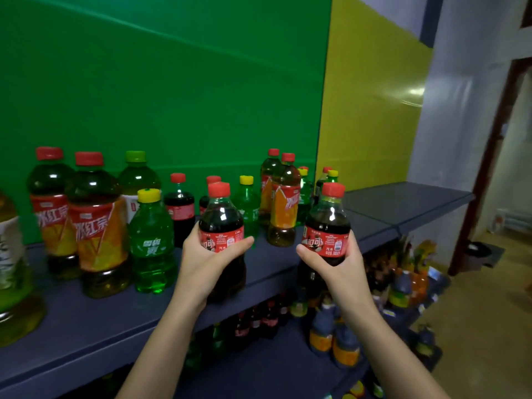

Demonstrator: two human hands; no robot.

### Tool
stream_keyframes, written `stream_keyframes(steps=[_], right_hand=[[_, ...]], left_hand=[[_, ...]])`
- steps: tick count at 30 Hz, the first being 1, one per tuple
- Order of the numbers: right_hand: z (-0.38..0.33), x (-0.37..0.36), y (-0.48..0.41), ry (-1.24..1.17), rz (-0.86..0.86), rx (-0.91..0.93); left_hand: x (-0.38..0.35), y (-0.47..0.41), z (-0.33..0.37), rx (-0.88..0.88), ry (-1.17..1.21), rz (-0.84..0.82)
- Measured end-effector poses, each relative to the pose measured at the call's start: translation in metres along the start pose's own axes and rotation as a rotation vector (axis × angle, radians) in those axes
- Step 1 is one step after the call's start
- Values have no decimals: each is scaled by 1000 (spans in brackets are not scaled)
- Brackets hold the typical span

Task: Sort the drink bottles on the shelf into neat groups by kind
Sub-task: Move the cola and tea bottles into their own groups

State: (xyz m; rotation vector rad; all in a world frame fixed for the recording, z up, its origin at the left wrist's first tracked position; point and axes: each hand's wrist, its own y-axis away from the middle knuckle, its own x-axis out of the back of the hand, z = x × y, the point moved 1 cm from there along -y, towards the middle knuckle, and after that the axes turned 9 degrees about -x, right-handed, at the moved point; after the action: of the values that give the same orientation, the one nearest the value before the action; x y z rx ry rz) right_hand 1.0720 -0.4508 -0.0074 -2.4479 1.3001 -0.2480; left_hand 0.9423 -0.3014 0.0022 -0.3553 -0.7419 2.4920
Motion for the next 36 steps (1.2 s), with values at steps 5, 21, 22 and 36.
stream_keyframes(steps=[5,21,22,36], right_hand=[[19,-23,-52,-33,-168,0],[69,-83,-102,-92,-538,24],[69,-83,-102,-89,-548,26],[61,-75,-93,85,-351,153]], left_hand=[[-2,-18,-15,-9,-114,121],[-5,-32,-45,-22,-523,434],[-6,-32,-46,-18,-520,428],[2,-3,-37,84,-510,256]])
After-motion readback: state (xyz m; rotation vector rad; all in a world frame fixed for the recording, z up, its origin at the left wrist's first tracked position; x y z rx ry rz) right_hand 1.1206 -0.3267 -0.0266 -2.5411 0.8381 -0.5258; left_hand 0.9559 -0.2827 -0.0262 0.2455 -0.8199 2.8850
